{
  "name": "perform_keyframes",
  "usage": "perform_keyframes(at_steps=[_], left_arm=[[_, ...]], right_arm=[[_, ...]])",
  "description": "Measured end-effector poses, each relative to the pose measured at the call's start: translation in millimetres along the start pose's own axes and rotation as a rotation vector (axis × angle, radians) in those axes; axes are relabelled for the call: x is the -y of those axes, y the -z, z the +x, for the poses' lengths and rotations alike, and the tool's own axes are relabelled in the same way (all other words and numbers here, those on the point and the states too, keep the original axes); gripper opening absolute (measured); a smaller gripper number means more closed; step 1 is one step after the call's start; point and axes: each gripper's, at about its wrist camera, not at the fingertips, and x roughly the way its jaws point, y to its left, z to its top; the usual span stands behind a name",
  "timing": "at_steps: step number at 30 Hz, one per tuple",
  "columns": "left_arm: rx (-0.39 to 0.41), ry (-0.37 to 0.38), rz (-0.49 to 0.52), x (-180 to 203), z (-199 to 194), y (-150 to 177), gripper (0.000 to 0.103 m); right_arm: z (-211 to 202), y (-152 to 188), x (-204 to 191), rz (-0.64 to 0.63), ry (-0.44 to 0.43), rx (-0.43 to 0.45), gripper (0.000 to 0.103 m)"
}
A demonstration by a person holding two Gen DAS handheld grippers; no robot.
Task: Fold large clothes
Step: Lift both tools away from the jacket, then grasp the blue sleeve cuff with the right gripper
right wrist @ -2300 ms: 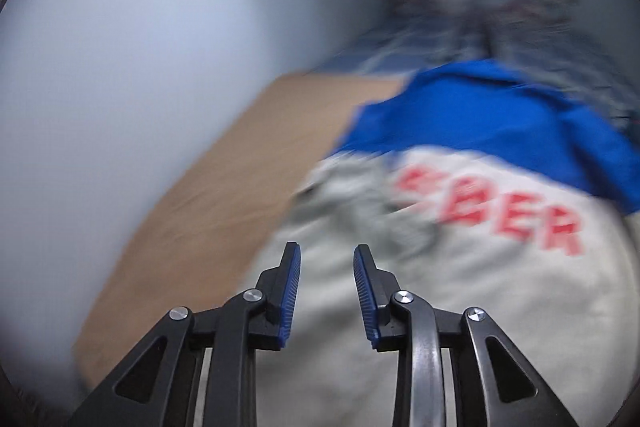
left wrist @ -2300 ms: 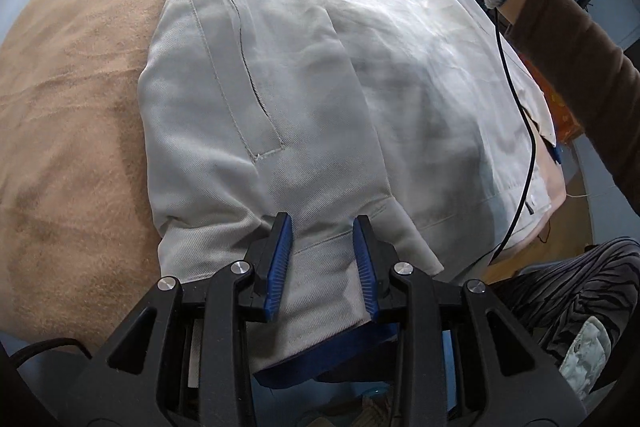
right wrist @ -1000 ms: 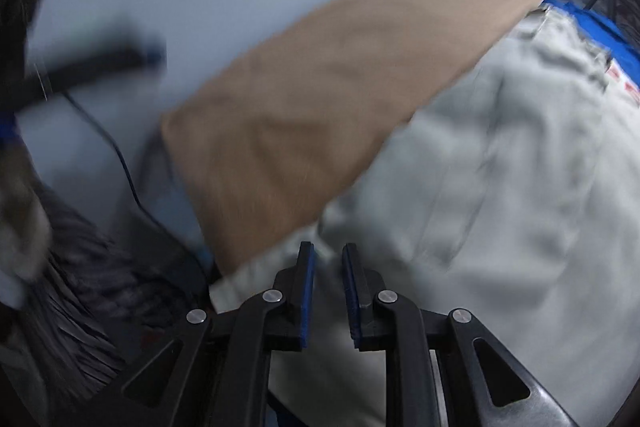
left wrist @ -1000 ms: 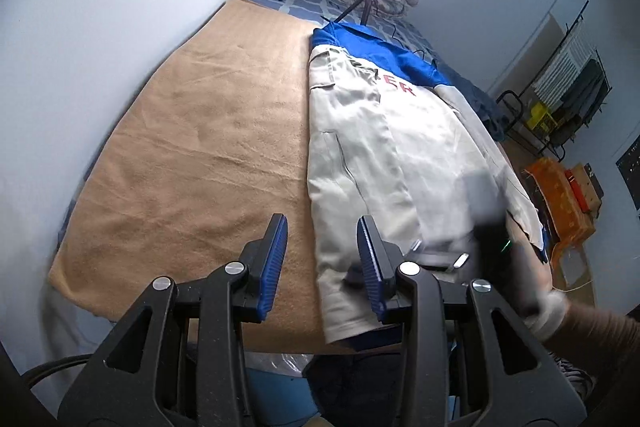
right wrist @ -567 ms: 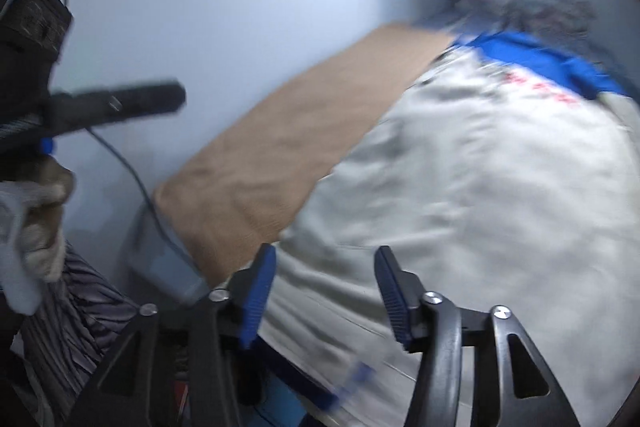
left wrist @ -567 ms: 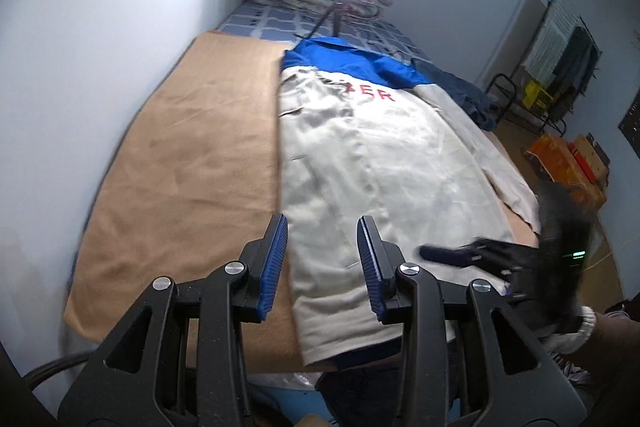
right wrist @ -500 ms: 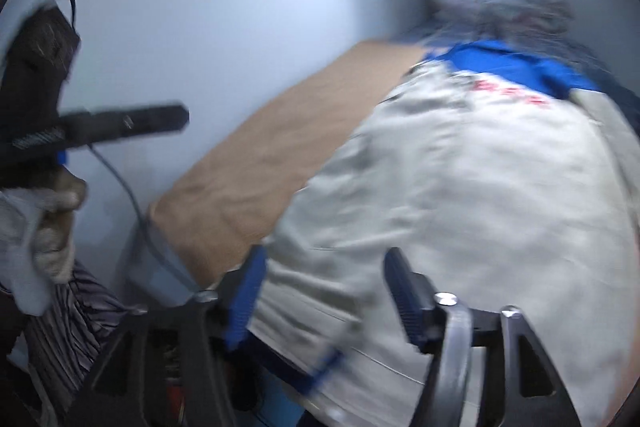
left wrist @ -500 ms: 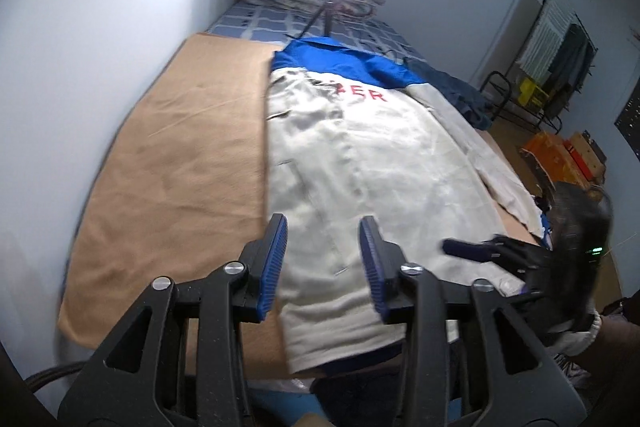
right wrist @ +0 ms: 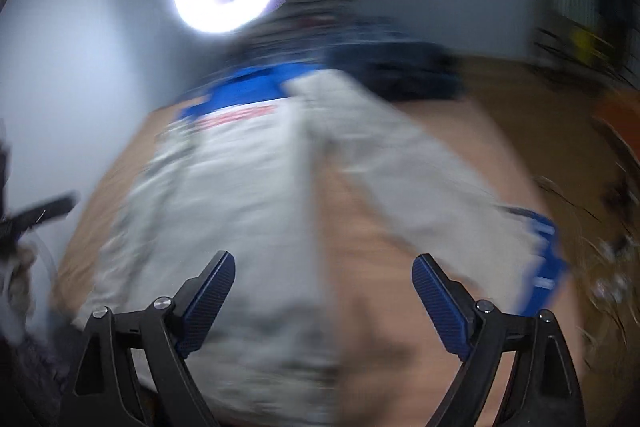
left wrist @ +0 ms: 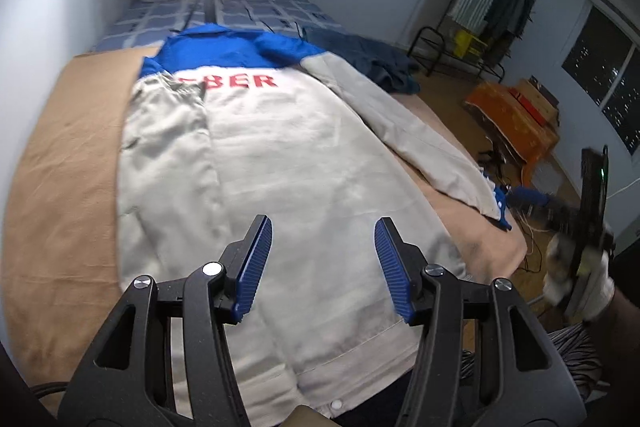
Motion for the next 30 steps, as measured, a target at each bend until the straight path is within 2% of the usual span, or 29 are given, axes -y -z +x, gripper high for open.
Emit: perform_keyframes(at_steps=[3,6,9,13,17,18,20,21,22,24,28,30], left_arm=[[-0.058,0.008,-0.042,-4.1,21.9,5.6,0.055],[-0.078,0.003,-0.061,-4.6,33.1,5.9,0.055],[-0.07,-0.009,-0.052,-4.4,35.2,4.3,0.055],[-0.072,-0.007,-0.059,-6.0,40.2,0.7,0.055],[-0.085,-0.01,-0.061,-8.6,45.8,1.3,0.055],[-0.089,-0.01,-0.062,-9.6,46.7,2.1,0.055],[-0.094,-0.02,-0.059,-11.3,48.3,3.4,0.055],[-0.096,-0.025,-0.058,-12.1,48.5,3.9,0.055],[-0.096,-0.027,-0.058,-12.8,48.1,4.2,0.055],[-0.092,-0.026,-0.062,-14.0,46.5,4.1,0.055],[-0.076,-0.017,-0.068,-14.4,41.2,2.7,0.055],[-0.068,-0.013,-0.07,-14.5,38.5,2.1,0.055]], right_arm=[[3.1,-2.2,80.8,0.19,0.072,-0.02,0.079],[7.8,1.6,152.0,0.362,0.133,-0.039,0.078],[20.3,9.5,205.3,0.513,0.149,-0.065,0.074],[41.8,17.1,239.4,0.616,0.116,-0.1,0.07],[67.1,14.5,248.7,0.628,0.134,-0.14,0.068],[72.0,12.7,250.2,0.622,0.134,-0.145,0.064],[75.1,10.0,247.4,0.594,0.143,-0.152,0.048],[75.5,9.1,244.9,0.573,0.144,-0.154,0.029],[75.9,7.0,240.8,0.55,0.149,-0.16,0.015],[69.1,2.0,229.3,0.489,0.205,-0.148,0.005],[38.6,-16.8,196.1,0.387,0.243,-0.07,0.001],[14.2,-31.0,157.9,0.238,0.276,-0.007,0.0]])
